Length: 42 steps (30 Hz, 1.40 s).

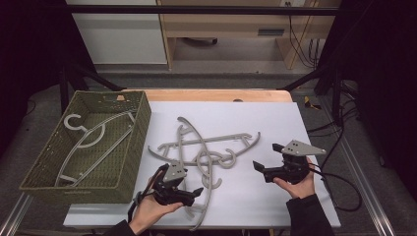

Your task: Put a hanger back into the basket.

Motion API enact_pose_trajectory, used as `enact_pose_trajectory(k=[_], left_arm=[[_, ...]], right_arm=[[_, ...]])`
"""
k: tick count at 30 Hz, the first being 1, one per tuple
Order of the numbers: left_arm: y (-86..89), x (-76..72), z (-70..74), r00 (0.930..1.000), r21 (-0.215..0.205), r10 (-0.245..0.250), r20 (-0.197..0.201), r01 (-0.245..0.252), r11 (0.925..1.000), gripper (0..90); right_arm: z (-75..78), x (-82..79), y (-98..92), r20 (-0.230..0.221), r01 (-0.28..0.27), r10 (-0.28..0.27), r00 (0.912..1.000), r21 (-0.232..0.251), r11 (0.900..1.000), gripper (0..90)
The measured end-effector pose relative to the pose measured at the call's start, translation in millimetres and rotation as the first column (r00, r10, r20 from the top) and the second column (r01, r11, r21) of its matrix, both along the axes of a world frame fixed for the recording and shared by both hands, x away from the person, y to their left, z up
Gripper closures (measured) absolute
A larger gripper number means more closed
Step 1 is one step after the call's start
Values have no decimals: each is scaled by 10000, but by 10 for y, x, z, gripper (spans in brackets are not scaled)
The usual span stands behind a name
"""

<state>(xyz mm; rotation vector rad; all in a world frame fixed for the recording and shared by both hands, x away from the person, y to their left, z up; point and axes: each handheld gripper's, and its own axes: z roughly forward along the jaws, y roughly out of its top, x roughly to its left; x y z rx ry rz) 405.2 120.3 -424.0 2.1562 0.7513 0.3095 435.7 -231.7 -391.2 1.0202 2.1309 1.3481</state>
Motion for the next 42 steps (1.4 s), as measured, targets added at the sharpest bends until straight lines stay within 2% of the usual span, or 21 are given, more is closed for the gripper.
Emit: enact_pose_trajectory(k=[4, 6, 13, 16, 21, 24, 25, 31, 38, 42], left_arm=[[-155, -34, -109, 9990, 381, -330, -309, 341, 9987, 298], [-235, -48, -172, 9967, 651, -553, -592, 591, 9961, 326], [-376, -22, -294, 9911, 938, -523, -1228, 641, 9935, 422], [-417, -10, -331, 9891, 961, -454, -1399, 592, 9936, 453], [-479, -8, -417, 9864, 1364, -418, -1587, 638, 9886, 505], [-470, -12, -419, 9817, 1298, -467, -1844, 714, 9890, 536], [-469, -21, -419, 9825, 1309, -419, -1814, 663, 9892, 561], [-337, -29, -392, 9777, 1567, -272, -2084, 608, 9858, 602], [-63, 2, -354, 9677, 1851, -295, -2502, 777, 9796, 678], [63, 7, -329, 9697, 2284, -212, -2433, 785, 9704, 716]], right_arm=[[5, -4, -6, 11, 33, -33, 10000, -42, 10000, 68], [10, -8, -12, 1, 15, -15, 10000, -5, 10000, 69], [0, -4, 2, -54, -14, 14, 10000, -49, 10000, 69], [-10, 5, 13, -50, -9, 8, 10000, -106, 9999, 70], [-21, 10, 29, -113, -48, 46, 9999, -151, 9999, 70], [-21, 9, 29, -108, -61, 59, 9999, -166, 9998, 70], [-22, 10, 28, -94, -62, 61, 9999, -181, 9998, 70], [-14, 1, 18, -81, -67, 65, 9999, -169, 9998, 72], [-18, 3, 21, -105, -141, 138, 9998, -207, 9997, 74], [-23, 2, 31, -178, -116, 113, 9998, -193, 9997, 75]])
